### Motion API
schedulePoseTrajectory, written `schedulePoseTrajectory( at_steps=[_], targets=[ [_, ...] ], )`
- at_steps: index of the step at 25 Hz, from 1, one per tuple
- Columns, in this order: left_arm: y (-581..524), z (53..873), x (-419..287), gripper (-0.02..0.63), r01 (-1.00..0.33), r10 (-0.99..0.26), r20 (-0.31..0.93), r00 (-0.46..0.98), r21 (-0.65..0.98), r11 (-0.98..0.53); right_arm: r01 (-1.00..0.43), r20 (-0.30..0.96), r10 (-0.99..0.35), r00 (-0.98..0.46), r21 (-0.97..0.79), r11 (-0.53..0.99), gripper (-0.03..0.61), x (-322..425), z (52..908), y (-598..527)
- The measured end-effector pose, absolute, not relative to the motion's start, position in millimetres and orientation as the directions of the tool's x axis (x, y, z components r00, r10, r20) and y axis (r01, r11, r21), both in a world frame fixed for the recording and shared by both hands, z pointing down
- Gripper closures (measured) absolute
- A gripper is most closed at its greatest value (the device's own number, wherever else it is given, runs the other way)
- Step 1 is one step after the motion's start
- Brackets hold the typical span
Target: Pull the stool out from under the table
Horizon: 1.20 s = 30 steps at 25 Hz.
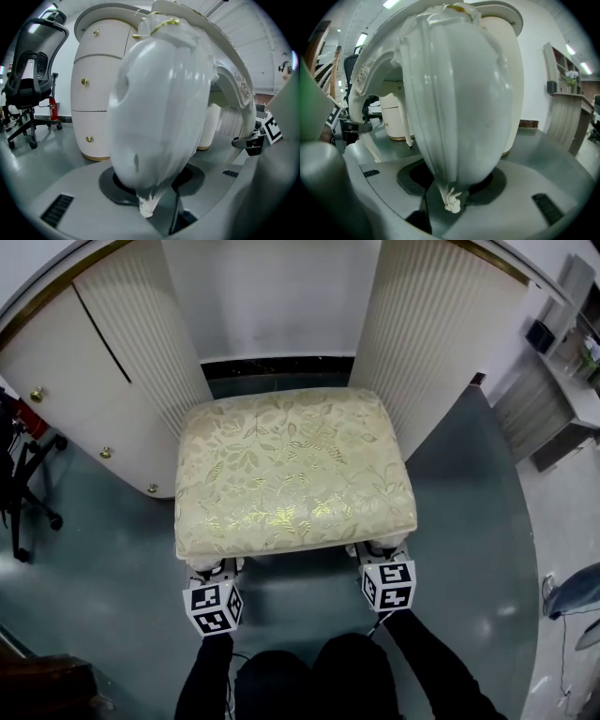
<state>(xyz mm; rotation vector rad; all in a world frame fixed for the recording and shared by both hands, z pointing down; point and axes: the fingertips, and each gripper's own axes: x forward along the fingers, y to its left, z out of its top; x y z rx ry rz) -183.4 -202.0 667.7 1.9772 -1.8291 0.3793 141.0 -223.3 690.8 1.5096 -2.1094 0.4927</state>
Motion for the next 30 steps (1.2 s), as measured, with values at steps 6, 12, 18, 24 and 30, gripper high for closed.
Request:
schedulePoseTrajectory(
  at_steps=[6,12,18,24,30],
  targets=[
    [-202,666,-184,0.443,-0.992,-0.889,0.448,0.091,0.115,-0.044,-0.946,0.557,-0.789,-0.261,0.014,0.323,0.405,141,689,-224],
    [-201,666,-183,0.443,-0.992,-0.886,0.454,0.094,0.119,-0.044,-0.950,0.554,-0.792,-0.258,0.004,0.312,0.405,142,688,-223],
    [-202,666,-184,0.443,-0.991,-0.890,0.446,0.095,0.123,-0.044,-0.948,0.547,-0.791,-0.274,-0.012,0.319,0.405,141,689,-224],
    [-201,666,-183,0.443,-0.991,-0.891,0.445,0.089,0.129,-0.035,-0.950,0.551,-0.787,-0.277,-0.035,0.309,0.405,143,688,-222],
    [-188,667,-184,0.437,-0.988,-0.883,0.462,0.087,0.150,-0.019,-0.949,0.555,-0.778,-0.295,-0.080,0.304,0.397,149,681,-207]
  ],
)
